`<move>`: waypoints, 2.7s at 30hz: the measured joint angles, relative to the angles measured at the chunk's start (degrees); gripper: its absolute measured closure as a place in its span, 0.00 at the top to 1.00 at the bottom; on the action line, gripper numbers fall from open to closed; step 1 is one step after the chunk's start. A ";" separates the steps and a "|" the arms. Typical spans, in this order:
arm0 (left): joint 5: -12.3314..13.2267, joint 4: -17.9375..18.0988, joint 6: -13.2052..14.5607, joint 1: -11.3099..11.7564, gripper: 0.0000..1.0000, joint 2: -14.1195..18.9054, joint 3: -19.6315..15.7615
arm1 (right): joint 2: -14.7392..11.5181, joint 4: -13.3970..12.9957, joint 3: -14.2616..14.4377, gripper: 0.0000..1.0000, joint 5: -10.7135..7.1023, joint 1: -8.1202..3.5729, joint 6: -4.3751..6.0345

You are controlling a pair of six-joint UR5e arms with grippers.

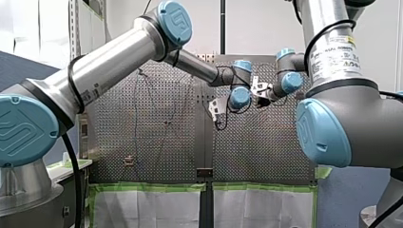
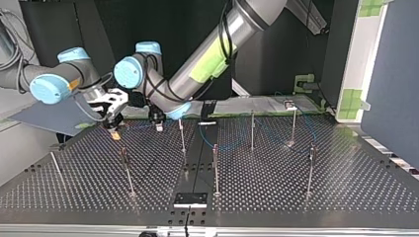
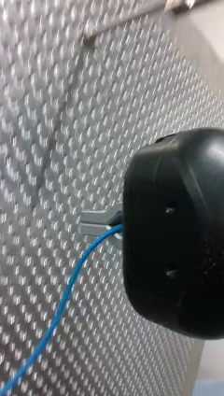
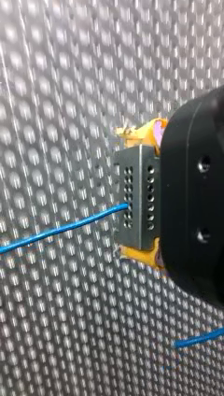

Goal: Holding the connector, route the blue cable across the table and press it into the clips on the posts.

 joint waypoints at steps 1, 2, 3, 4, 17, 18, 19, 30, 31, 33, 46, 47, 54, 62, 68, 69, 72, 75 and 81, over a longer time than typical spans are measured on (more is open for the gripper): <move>-0.27 -0.05 0.00 -0.11 0.00 0.48 0.00 | -0.43 0.08 -0.23 0.00 -0.34 -0.08 0.25; -0.55 -0.11 0.01 -0.28 0.00 1.09 0.00 | -0.89 0.13 -0.45 0.00 -0.73 -0.16 0.51; -0.69 -0.13 0.01 -0.39 0.00 1.53 0.00 | -1.50 0.19 -0.71 0.00 -1.29 -0.28 0.84; -0.81 -0.15 0.01 -0.52 0.00 1.94 0.00 | -1.94 0.27 -0.90 0.00 -1.72 -0.37 1.07; -2.11 -0.16 0.09 -2.31 0.00 4.91 0.01 | -6.52 4.07 -4.19 0.00 -4.12 -1.14 2.00; -2.14 -0.15 0.10 -2.43 0.00 4.92 0.01 | -6.60 4.23 -4.32 0.00 -4.22 -1.16 2.02; -2.16 -0.12 0.10 -2.54 0.00 4.93 0.01 | -6.67 4.38 -4.44 0.00 -4.30 -1.18 2.04; -2.13 0.94 0.01 -3.11 0.00 6.56 0.01 | -8.07 5.49 -5.65 0.00 -5.22 -1.20 2.29; -2.13 0.97 0.01 -3.07 0.00 6.71 0.01 | -8.19 5.53 -5.70 0.00 -5.32 -1.20 2.34; -2.12 1.11 0.01 -3.03 0.00 7.06 0.01 | -8.42 5.64 -5.81 0.00 -5.47 -1.20 2.40; -1.85 3.48 0.62 -2.39 0.00 8.30 0.07 | -9.56 6.31 -6.88 0.00 -6.45 -1.21 2.53; -1.65 4.07 0.98 -2.27 0.00 8.29 0.07 | -9.55 6.32 -6.91 0.00 -6.52 -1.21 2.53; 0.80 7.58 4.02 -0.85 0.00 8.20 0.08 | -9.28 6.11 -6.91 0.00 -6.82 -1.21 2.53; 4.11 10.55 6.09 2.00 0.00 7.71 0.09 | -8.20 5.62 -7.11 0.00 -7.33 -1.57 2.53; 5.35 11.24 6.47 3.29 0.00 6.89 0.30 | -7.56 5.50 -8.05 0.00 -8.40 -2.47 2.54; 5.55 11.37 6.49 3.47 0.00 6.85 0.39 | -7.51 5.49 -8.23 0.00 -8.52 -2.63 2.55; 6.28 11.62 6.53 4.04 0.00 6.79 0.96 | -7.31 5.47 -8.92 0.00 -9.01 -3.14 2.56; 6.87 11.72 6.53 4.49 0.00 6.76 1.57 | -7.15 5.46 -9.57 0.00 -9.55 -3.54 2.60; 7.96 11.69 6.53 5.09 0.03 6.22 1.96 | -6.88 5.39 -9.91 0.00 -9.77 -4.14 2.61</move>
